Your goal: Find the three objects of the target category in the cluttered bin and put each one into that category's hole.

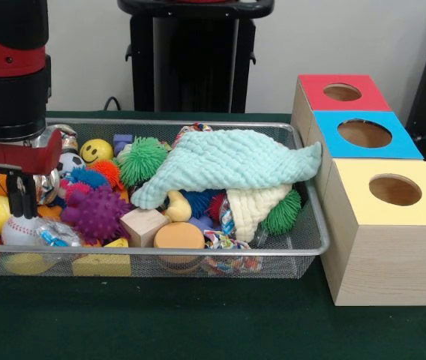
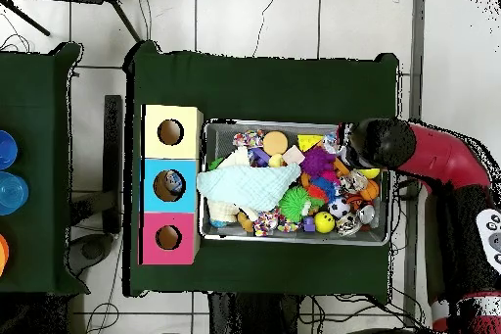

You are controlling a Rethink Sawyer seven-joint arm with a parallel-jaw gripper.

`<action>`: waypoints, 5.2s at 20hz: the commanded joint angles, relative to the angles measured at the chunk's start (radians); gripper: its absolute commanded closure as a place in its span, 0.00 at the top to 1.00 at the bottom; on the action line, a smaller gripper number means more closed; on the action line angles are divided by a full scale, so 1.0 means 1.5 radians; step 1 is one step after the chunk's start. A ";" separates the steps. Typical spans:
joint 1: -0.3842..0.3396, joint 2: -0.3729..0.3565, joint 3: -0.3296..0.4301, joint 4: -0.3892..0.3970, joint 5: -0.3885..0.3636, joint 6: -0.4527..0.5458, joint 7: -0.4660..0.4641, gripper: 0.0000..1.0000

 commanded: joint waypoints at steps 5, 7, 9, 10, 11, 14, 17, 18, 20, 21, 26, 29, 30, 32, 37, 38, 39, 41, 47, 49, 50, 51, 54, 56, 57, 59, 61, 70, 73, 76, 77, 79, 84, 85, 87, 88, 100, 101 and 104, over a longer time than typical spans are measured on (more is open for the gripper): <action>-0.011 -0.014 0.034 0.062 -0.009 -0.004 -0.046 0.00; -0.008 -0.012 0.030 0.059 -0.007 0.013 -0.046 0.00; -0.004 -0.012 0.024 0.056 -0.006 0.031 -0.045 0.00; -0.006 -0.014 0.028 0.057 -0.008 0.024 -0.050 0.00; -0.007 -0.015 0.031 0.058 -0.010 0.016 -0.055 0.00; -0.008 -0.015 0.032 0.058 -0.008 0.020 -0.055 0.00; -0.011 -0.015 0.033 0.060 -0.006 0.019 -0.054 0.00; -0.011 -0.014 0.034 0.060 -0.005 0.017 -0.054 0.00; -0.012 -0.015 0.036 0.062 -0.006 0.015 -0.055 0.00; -0.012 -0.015 0.035 0.062 -0.006 0.015 -0.056 0.00; -0.014 -0.016 0.038 0.066 -0.005 0.016 -0.060 0.00; -0.012 -0.015 0.034 0.064 -0.002 0.027 -0.055 0.00; -0.012 -0.015 0.035 0.063 -0.003 0.026 -0.058 0.00; -0.010 -0.015 0.030 0.062 -0.005 0.030 -0.055 0.00; -0.010 -0.014 0.030 0.061 -0.006 0.025 -0.053 0.00; -0.010 -0.014 0.029 0.061 -0.007 0.024 -0.052 0.00; -0.009 -0.015 0.028 0.061 -0.007 0.025 -0.052 0.00; -0.008 -0.016 0.026 0.061 -0.008 0.027 -0.052 0.00; 0.006 -0.010 0.006 0.050 0.002 0.074 -0.025 1.00; 0.004 -0.011 0.008 0.052 0.004 0.073 -0.026 1.00; -0.002 -0.015 0.018 0.056 0.001 0.058 -0.041 1.00; -0.008 -0.020 0.029 0.060 -0.002 0.044 -0.056 1.00; -0.008 -0.020 0.026 0.059 -0.002 0.041 -0.050 1.00; -0.007 -0.021 0.024 0.061 -0.002 0.042 -0.049 1.00; -0.008 -0.021 0.026 0.062 -0.002 0.036 -0.048 1.00; -0.010 -0.019 0.029 0.061 -0.002 0.029 -0.047 1.00; -0.012 -0.015 0.033 0.061 -0.002 0.023 -0.050 1.00; -0.017 -0.015 0.053 0.065 0.008 0.029 -0.068 1.00; -0.019 -0.008 0.059 0.065 0.007 0.005 -0.064 1.00; -0.018 -0.008 0.055 0.067 0.003 -0.010 -0.051 1.00; -0.015 -0.010 0.048 0.068 0.003 -0.007 -0.043 1.00; -0.010 -0.028 0.031 0.077 0.009 0.032 -0.035 1.00; -0.008 -0.093 0.022 0.117 0.033 0.119 -0.053 1.00; -0.010 -0.106 0.024 0.128 0.038 0.121 -0.054 1.00; -0.012 -0.129 0.033 0.150 0.048 0.132 -0.064 1.00; -0.014 -0.137 0.039 0.161 0.052 0.130 -0.067 1.00; -0.031 -0.114 0.074 0.195 0.046 0.033 -0.074 1.00; -0.029 -0.111 0.074 0.189 0.044 0.030 -0.070 1.00; -0.030 -0.104 0.077 0.193 0.040 0.011 -0.062 1.00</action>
